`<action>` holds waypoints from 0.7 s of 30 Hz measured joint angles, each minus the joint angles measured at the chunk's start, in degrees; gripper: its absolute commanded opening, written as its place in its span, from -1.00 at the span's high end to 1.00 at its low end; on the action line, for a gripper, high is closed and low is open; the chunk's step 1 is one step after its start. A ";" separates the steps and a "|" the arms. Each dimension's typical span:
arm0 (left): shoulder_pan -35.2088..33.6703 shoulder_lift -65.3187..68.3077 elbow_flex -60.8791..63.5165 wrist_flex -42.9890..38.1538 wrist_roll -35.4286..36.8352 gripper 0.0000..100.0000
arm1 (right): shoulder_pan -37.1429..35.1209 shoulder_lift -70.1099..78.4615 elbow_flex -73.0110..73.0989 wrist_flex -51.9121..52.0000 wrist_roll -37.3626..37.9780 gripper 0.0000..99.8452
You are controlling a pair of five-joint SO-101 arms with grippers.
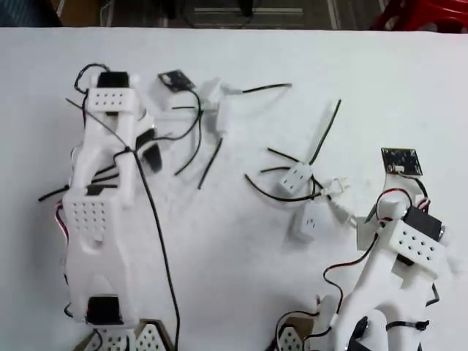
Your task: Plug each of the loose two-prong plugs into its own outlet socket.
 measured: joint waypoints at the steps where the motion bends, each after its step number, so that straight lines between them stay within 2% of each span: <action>1: -0.09 0.70 0.00 0.00 -1.05 0.47 | 0.00 0.00 0.00 0.00 -0.18 0.95; 5: -0.53 1.41 0.00 -0.09 -3.78 0.49 | 0.00 0.00 0.00 0.00 -0.35 0.95; 11: -0.88 1.49 0.00 -0.09 -4.22 0.78 | 0.00 0.00 3.16 -0.88 -0.35 0.95; 18: -0.97 1.49 0.00 0.35 -4.22 0.79 | 0.00 0.00 8.79 -7.12 -0.62 0.95; 21: -0.97 1.49 0.00 3.43 -4.22 0.79 | 0.00 0.00 10.90 -10.02 -3.60 0.95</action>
